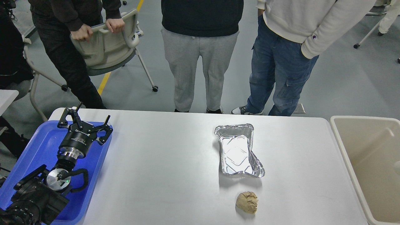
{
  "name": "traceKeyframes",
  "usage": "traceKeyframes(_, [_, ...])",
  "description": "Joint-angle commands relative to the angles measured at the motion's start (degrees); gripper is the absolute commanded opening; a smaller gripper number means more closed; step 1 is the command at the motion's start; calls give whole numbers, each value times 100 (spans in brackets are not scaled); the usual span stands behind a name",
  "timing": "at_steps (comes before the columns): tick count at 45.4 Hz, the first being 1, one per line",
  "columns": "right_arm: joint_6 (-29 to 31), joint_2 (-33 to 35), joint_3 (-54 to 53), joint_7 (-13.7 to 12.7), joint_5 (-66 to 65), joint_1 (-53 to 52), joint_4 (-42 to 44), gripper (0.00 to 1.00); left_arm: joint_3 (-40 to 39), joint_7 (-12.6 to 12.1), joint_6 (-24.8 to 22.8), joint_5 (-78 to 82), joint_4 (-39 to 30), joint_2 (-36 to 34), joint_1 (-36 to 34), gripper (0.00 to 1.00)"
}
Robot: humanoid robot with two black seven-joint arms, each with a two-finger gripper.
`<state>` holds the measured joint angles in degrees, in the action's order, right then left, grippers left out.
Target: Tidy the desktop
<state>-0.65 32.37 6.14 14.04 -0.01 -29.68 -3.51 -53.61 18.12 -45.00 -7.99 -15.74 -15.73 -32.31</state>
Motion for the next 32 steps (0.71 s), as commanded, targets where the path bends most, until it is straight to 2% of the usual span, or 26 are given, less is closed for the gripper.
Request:
traceKeyframes(1, [-40,-222,-113,-24,98,85,281,21,0,-2,0,0,1,0,-3,100])
traceKeyframes(2, [-49,-222,-113,-16,98,85,290,30,0,-2,0,0,1,0,-3,100])
traceKeyframes(3, [-66,-222,-113,-16,98,85,299,44,0,-2,0,0,1,0,-3,100])
traceKeyframes(5, [-189,-222,-122,-16,115,68,316,85,0,-2,0,0,1,0,-3,100])
traceKeyframes(6, [-250,-222,-131,-16,115,59,342,94,0,-2,0,0,1,0,-3,100])
traceKeyframes(10, [-269,-222,-148,-16,115,50,369,100,0,-2,0,0,1,0,-3,100])
traceKeyframes(32, [-181,-161,-1123,-7,133,-187,325,100,0,7,0,-9,1,-9,-3,100])
